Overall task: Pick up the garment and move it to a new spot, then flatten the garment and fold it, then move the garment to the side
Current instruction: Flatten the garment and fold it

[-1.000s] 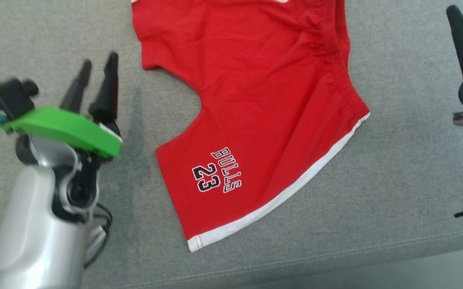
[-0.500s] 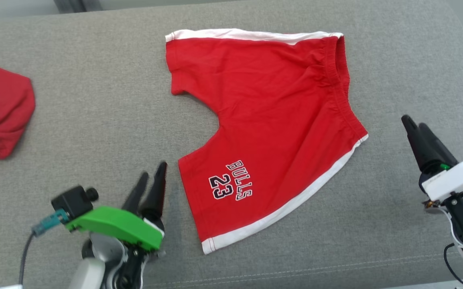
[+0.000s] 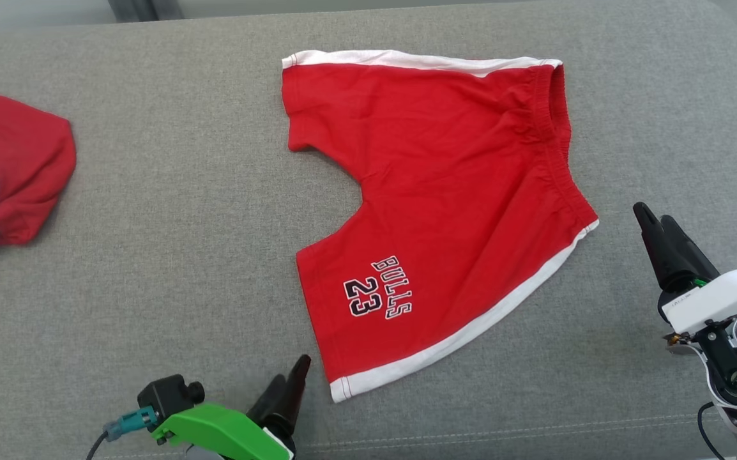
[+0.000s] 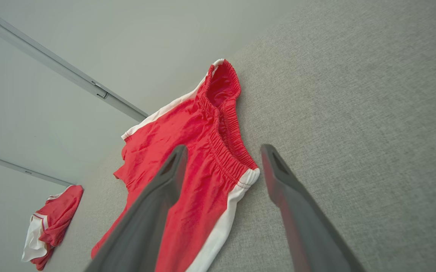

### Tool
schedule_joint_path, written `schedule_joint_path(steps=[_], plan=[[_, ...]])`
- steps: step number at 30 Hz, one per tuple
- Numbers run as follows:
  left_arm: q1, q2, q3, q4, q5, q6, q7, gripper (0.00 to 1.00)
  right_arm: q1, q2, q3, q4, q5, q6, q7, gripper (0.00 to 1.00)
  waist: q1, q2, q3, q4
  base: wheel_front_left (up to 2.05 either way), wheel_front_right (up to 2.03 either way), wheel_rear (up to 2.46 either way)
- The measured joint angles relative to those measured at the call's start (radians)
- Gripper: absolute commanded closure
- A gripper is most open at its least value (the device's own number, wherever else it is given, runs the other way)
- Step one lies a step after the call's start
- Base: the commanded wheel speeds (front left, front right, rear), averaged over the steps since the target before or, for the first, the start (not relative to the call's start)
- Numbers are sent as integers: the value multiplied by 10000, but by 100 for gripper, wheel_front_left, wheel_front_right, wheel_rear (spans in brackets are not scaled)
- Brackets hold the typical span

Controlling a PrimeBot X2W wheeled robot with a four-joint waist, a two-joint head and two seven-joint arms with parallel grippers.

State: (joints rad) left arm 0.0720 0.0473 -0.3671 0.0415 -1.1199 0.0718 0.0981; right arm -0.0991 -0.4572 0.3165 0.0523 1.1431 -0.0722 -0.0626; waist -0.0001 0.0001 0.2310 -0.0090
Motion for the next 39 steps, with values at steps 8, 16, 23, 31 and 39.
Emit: schedule_joint_path(steps=[8, 16, 23, 31, 39], plan=[[371, 21, -447, -104, -594, 92, 391, 0, -36, 4, 4, 151, -92, 2, -77, 0, 0, 0, 168, 29, 0, 0, 0], [454, 31, -1053, -232, -989, 142, 729, 0, -204, 35, 13, 355, -119, 12, -132, 0, 0, 0, 310, 30, 0, 0, 0], [417, 33, -1239, -347, -1066, 203, 633, 0, -340, 130, 125, 485, -261, 35, -159, 0, 0, 0, 451, 15, 0, 0, 0], [252, 35, -1354, -539, -1074, 249, 443, 0, -403, 190, 186, 717, -276, 117, -165, 0, 0, 0, 530, -4, 0, 0, 0], [56, 35, -1603, -708, -1179, 249, 284, 0, -452, 284, 284, 940, -278, 194, -176, 0, 0, 0, 524, -25, 0, 0, 0]])
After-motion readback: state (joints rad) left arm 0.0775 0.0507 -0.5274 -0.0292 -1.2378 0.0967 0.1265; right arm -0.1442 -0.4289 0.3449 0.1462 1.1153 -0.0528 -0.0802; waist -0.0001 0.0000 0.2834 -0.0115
